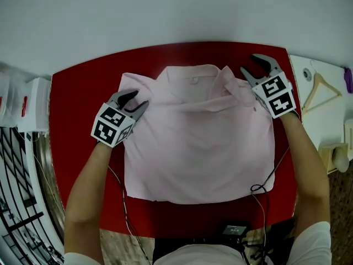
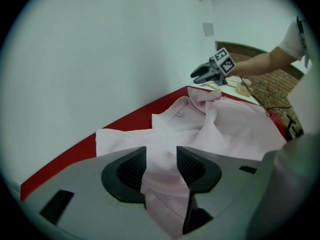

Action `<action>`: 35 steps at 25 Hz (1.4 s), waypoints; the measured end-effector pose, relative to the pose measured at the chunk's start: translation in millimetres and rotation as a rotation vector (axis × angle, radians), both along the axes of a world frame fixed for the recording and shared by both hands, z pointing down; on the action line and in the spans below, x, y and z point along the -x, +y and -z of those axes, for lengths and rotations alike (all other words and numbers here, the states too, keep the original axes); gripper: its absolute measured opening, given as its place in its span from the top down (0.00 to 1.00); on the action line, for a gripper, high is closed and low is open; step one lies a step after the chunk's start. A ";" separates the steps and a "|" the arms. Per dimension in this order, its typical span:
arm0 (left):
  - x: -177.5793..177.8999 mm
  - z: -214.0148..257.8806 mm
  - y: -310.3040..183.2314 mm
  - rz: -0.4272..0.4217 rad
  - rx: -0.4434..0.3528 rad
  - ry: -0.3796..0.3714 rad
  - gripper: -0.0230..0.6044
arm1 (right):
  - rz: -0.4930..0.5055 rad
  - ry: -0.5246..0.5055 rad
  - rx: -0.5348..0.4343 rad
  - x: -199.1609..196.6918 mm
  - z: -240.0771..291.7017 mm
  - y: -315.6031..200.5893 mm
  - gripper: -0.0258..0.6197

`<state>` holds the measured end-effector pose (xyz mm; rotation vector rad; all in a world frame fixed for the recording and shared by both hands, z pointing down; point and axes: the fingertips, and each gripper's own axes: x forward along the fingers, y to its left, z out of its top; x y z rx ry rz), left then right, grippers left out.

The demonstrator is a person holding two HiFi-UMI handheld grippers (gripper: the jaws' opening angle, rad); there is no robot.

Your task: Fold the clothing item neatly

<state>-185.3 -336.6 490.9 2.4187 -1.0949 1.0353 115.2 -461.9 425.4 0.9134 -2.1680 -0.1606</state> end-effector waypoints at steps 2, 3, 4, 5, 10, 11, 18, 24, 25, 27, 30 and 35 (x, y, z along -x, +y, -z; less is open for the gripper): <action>7.1 -3.4 -1.2 0.019 0.007 -0.008 0.69 | 0.109 0.062 -0.034 -7.6 5.8 33.4 0.70; 10.8 -5.7 -1.7 0.032 0.013 -0.012 0.69 | 0.157 0.109 -0.042 -15.4 3.1 52.0 0.70; 14.6 -8.0 -2.2 0.047 0.017 -0.015 0.69 | 0.200 0.161 -0.043 -24.8 -2.4 70.6 0.70; 18.4 -9.9 -2.8 0.061 0.021 -0.018 0.69 | 0.235 0.214 -0.041 -35.0 -9.2 87.9 0.70; 32.0 -18.1 -4.3 0.114 0.039 -0.026 0.68 | 0.333 0.436 -0.032 -72.1 -48.9 128.7 0.70; 34.2 -19.5 -4.5 0.125 0.046 -0.025 0.67 | 0.335 0.463 -0.036 -74.2 -56.8 126.8 0.70; 38.9 -31.9 -3.7 0.171 0.092 -0.017 0.68 | 0.217 0.395 -0.033 -69.5 -61.4 93.4 0.91; 46.4 -30.1 -4.1 0.244 0.072 0.010 0.88 | -0.063 0.091 0.138 -93.4 -46.4 47.6 0.92; 48.5 -29.9 -3.8 0.262 0.070 0.020 0.90 | -0.097 0.068 0.158 -98.9 -48.0 40.8 0.92; 51.8 -29.2 -3.4 0.295 0.073 0.048 0.90 | -0.153 0.032 0.201 -107.9 -53.4 30.4 0.92; 54.2 -27.5 -4.0 0.348 0.087 0.116 0.91 | -0.223 -0.018 0.271 -115.9 -65.8 21.2 0.92; 58.7 -22.6 -4.2 0.453 0.138 0.314 0.90 | -0.330 -0.092 0.352 -124.8 -87.2 13.0 0.91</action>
